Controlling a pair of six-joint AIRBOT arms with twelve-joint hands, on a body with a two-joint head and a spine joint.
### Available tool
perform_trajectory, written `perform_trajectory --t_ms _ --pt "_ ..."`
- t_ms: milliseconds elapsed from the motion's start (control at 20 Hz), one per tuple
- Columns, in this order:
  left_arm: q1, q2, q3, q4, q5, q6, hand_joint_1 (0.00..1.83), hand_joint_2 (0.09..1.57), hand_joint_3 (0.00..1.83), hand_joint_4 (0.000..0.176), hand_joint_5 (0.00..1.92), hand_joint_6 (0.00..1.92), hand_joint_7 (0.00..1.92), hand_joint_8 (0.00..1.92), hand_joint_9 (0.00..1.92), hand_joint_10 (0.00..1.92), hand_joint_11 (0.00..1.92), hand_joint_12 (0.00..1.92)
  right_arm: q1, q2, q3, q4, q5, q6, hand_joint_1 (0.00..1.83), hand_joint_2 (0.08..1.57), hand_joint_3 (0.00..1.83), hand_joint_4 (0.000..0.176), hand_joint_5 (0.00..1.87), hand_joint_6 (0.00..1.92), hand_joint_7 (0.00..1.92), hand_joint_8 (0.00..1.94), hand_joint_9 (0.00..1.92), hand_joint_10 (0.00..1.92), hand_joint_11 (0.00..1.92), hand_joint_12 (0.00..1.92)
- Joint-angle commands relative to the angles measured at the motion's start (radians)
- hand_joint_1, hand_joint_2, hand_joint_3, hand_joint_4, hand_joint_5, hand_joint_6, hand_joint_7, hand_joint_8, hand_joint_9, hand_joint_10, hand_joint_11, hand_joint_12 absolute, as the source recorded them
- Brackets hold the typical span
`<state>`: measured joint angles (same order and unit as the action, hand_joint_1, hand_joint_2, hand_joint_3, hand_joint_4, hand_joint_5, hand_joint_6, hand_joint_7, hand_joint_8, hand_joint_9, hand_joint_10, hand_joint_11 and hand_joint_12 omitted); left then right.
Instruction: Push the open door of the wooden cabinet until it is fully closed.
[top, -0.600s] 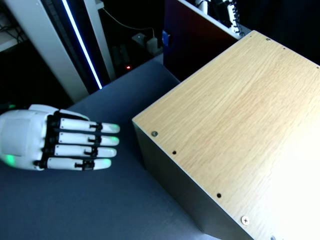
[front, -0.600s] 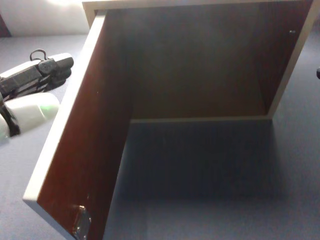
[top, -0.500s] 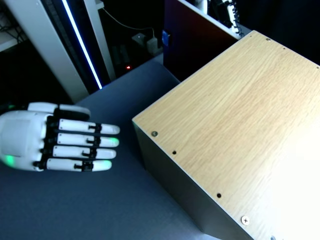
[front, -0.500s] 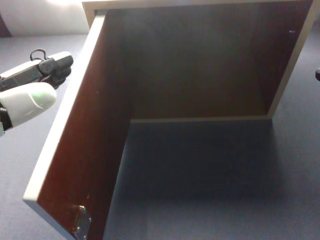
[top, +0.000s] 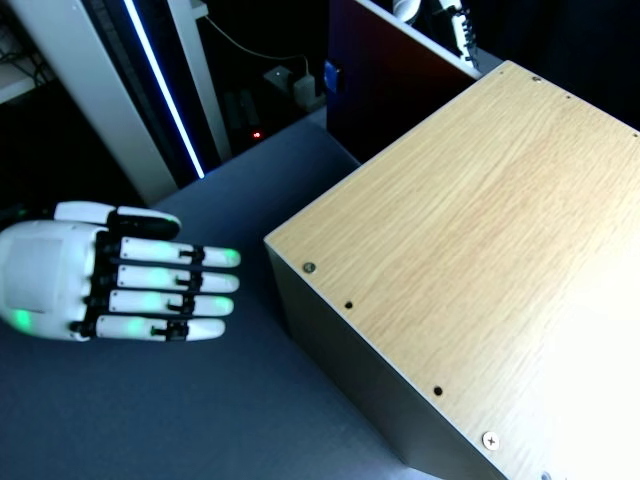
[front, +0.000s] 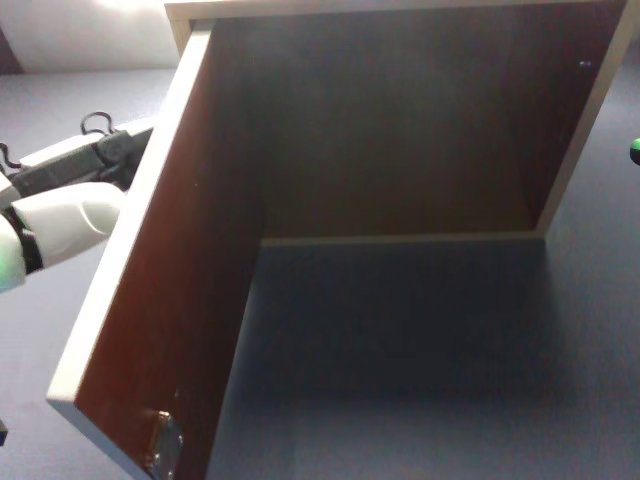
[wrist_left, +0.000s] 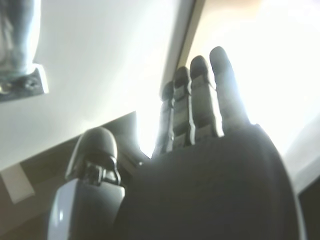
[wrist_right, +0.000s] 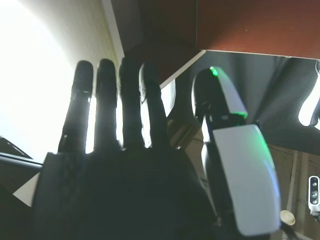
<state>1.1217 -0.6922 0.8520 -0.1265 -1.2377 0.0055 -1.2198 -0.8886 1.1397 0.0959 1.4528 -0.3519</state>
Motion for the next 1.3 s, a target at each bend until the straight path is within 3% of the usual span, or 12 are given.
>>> perform_trajectory --t_ms 0,200,350,450,850,1000,1250 --pt "-0.014 0.003 0.007 -0.002 -0.107 -0.006 0.0 1.46 0.01 0.0 0.17 0.01 0.22 0.01 0.21 0.01 0.12 0.08 0.008 0.001 0.006 0.026 0.12 0.012 0.55 1.35 0.0 0.0 0.38 0.0 0.36 0.0 0.28 0.0 0.0 0.58" --pt "-0.035 0.007 0.008 0.05 -0.083 -0.006 0.0 1.47 0.0 0.003 0.22 0.0 0.26 0.01 0.24 0.01 0.17 0.07 0.008 0.001 0.006 0.025 0.116 0.012 0.56 1.36 0.0 0.0 0.37 0.0 0.36 0.0 0.28 0.0 0.0 0.56" --pt "-0.045 0.002 0.007 0.08 -0.079 -0.006 0.0 1.47 0.0 0.017 0.2 0.0 0.25 0.0 0.24 0.0 0.18 0.06 0.008 0.0 0.006 0.025 0.116 0.012 0.54 1.36 0.0 0.0 0.37 0.0 0.37 0.01 0.29 0.0 0.0 0.59" --pt "-0.056 -0.001 0.007 0.096 -0.073 -0.006 0.0 1.47 0.0 0.011 0.22 0.0 0.25 0.0 0.24 0.0 0.16 0.05 0.008 0.0 0.006 0.025 0.116 0.012 0.51 1.36 0.0 0.0 0.37 0.0 0.37 0.0 0.29 0.0 0.0 0.58" --pt "-0.112 -0.029 0.019 0.162 -0.041 -0.006 0.0 1.46 0.0 0.015 0.15 0.0 0.24 0.0 0.25 0.0 0.17 0.05 0.008 -0.001 0.006 0.025 0.116 0.012 0.48 1.35 0.0 0.0 0.38 0.0 0.37 0.0 0.31 0.0 0.0 0.63" --pt "-0.126 -0.042 0.025 0.178 -0.035 -0.006 0.0 1.47 0.0 0.0 0.16 0.0 0.22 0.0 0.23 0.0 0.16 0.04 0.008 -0.001 0.006 0.025 0.116 0.012 0.49 1.36 0.0 0.0 0.37 0.0 0.36 0.0 0.31 0.0 0.0 0.62" --pt "-0.184 -0.079 0.045 0.222 0.0 -0.006 0.0 1.48 0.0 0.0 0.12 0.0 0.2 0.0 0.18 0.0 0.1 0.01 0.008 -0.001 0.006 0.025 0.117 0.013 0.5 1.36 0.0 0.0 0.38 0.0 0.37 0.0 0.31 0.0 0.0 0.61"
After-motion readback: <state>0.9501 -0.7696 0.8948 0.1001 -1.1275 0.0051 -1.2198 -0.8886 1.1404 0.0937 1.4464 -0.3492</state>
